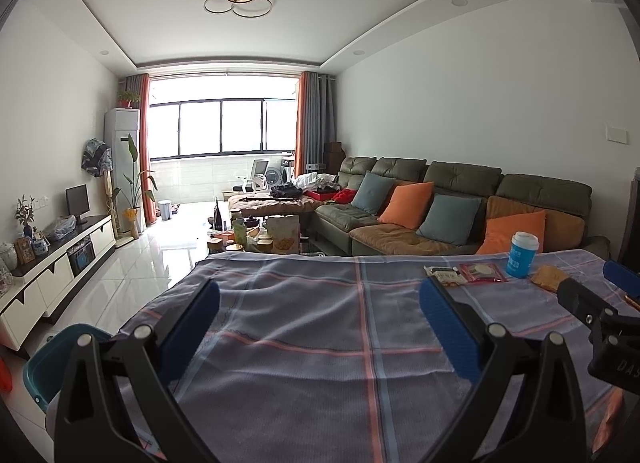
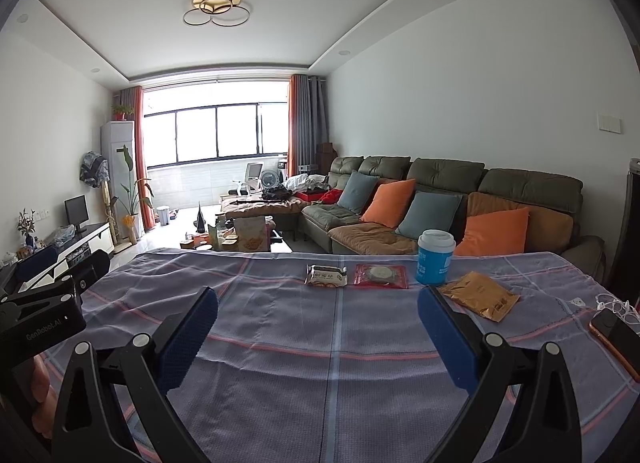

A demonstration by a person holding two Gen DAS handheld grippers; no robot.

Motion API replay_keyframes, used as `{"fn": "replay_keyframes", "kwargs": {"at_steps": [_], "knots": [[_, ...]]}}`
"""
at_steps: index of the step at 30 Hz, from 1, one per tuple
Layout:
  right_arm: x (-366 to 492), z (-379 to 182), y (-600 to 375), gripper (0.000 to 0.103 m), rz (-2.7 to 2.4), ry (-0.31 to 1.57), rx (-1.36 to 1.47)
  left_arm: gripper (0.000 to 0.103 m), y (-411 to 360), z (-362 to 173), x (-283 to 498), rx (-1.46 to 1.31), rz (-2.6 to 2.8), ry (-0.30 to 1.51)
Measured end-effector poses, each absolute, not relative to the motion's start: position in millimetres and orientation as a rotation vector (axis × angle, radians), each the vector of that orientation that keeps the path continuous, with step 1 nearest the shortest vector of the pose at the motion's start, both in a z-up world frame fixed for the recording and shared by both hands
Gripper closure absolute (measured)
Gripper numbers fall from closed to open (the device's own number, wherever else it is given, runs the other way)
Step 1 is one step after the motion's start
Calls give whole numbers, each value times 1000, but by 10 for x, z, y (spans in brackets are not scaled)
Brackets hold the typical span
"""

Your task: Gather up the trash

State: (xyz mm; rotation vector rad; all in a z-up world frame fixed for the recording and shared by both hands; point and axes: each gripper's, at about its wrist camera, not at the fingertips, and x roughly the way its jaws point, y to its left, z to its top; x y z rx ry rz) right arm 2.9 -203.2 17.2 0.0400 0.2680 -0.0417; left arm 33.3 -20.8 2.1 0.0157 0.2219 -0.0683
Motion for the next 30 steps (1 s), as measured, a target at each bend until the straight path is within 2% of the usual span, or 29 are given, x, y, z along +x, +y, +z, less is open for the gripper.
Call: {"fn": "replay_keyframes", "kwargs": {"at_steps": [30], "knots": [[44, 180, -2046, 4, -42, 267, 39, 3, -196, 28, 338, 20, -63, 211]]}}
